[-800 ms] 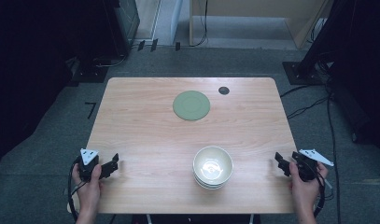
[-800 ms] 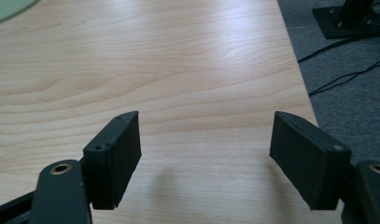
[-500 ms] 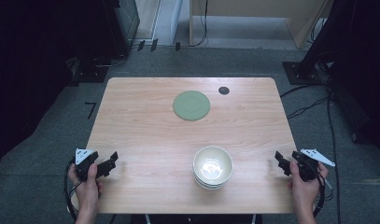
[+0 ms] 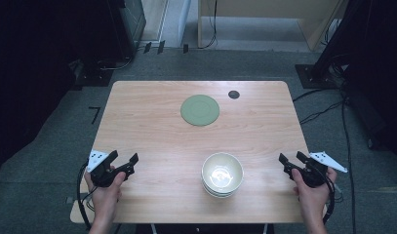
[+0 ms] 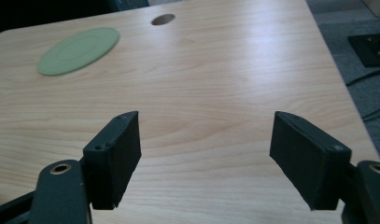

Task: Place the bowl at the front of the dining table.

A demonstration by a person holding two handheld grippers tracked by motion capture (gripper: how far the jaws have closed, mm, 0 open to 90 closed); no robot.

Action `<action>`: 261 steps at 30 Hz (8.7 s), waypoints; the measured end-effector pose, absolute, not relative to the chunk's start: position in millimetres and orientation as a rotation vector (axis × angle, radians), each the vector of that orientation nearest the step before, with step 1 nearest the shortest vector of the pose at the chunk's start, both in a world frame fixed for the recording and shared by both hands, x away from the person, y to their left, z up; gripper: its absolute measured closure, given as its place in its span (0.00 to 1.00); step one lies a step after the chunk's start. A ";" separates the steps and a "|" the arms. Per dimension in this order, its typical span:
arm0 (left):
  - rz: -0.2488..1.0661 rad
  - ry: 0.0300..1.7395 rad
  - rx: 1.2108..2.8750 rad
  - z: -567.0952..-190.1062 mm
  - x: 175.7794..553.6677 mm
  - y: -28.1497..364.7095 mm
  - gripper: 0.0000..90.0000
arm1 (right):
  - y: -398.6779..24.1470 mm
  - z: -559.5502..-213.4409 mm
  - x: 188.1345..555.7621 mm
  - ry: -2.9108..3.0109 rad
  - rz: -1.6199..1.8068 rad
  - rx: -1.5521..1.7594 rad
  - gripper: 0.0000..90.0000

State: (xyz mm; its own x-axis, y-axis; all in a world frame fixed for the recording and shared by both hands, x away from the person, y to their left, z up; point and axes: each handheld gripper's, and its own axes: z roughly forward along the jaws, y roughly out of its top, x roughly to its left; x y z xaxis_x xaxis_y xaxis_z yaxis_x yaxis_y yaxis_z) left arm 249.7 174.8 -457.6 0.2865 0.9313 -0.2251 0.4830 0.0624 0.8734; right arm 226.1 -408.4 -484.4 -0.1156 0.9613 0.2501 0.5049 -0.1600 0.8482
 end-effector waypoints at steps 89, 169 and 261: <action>0.620 0.769 1.927 -439.8 222.3 -47.4 0.94 | -268.8 -451.8 225.6 2.080 1.390 1.435 0.87; 0.592 1.216 1.709 -499.8 268.3 175.8 0.07 | -242.7 -414.4 313.2 1.889 1.351 1.302 0.94; 0.535 1.229 1.705 -509.4 274.2 174.4 0.08 | -195.5 -476.1 520.3 1.764 1.033 2.115 0.93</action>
